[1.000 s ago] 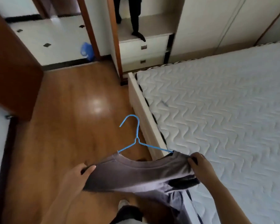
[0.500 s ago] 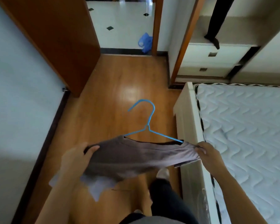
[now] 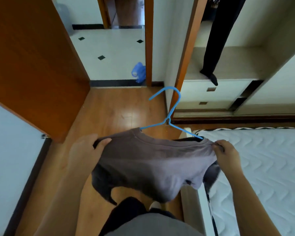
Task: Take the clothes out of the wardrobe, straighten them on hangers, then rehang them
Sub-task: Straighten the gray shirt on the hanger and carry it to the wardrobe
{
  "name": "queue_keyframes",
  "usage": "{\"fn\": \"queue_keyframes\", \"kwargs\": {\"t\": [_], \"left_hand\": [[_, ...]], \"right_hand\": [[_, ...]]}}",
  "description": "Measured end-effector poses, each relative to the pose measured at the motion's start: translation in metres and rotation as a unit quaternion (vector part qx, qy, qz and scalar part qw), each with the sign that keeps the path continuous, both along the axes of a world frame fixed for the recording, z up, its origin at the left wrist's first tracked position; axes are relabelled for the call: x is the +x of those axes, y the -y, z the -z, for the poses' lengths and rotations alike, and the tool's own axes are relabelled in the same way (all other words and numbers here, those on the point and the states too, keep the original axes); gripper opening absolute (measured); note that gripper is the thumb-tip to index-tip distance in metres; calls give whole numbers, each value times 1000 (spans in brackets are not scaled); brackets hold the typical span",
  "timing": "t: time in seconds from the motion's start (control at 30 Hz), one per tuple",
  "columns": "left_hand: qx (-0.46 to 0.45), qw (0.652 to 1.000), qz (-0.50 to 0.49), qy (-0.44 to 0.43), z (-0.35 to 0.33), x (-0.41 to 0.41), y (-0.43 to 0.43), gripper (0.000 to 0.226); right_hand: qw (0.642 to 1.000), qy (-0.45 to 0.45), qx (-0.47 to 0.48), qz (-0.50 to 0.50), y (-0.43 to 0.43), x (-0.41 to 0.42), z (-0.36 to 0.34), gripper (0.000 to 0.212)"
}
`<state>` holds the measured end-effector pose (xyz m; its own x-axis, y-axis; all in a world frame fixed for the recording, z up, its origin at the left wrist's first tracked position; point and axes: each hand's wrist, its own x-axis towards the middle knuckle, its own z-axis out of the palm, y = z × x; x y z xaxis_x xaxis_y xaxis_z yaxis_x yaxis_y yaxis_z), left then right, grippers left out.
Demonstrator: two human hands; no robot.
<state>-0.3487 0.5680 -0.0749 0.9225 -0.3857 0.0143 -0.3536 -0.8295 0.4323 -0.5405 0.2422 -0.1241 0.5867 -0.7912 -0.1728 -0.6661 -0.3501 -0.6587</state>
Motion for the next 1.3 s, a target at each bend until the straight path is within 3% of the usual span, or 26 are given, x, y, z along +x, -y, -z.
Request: {"fn": "queue_keyframes", "kwargs": {"t": [0.17,0.4,0.6,0.73,0.9,1.1,1.3], "left_hand": [[-12,999,27,-31,5,73,69,38],[-50,992,111,-19,16,213,204,24],[-28,981,177,75,-1,327,284,25],[-37,983,180,26,5,378,328,32],[-85,976,193,-55,15,392,374,36],[-124,957,246,-90,15,383,426,33],[-133,940,297,-105,10,370,489,34]], "right_hand": [[999,-3,11,32,51,52,11,18],[988,6,-11,156,130,146,29,17],[978,15,-95,185,207,246,1,15],[970,21,-113,215,238,280,-12,17],[964,5,-134,231,268,279,-15,19],[962,-51,-165,214,304,254,-41,27],[941,-100,-276,168,336,234,-83,11]]}}
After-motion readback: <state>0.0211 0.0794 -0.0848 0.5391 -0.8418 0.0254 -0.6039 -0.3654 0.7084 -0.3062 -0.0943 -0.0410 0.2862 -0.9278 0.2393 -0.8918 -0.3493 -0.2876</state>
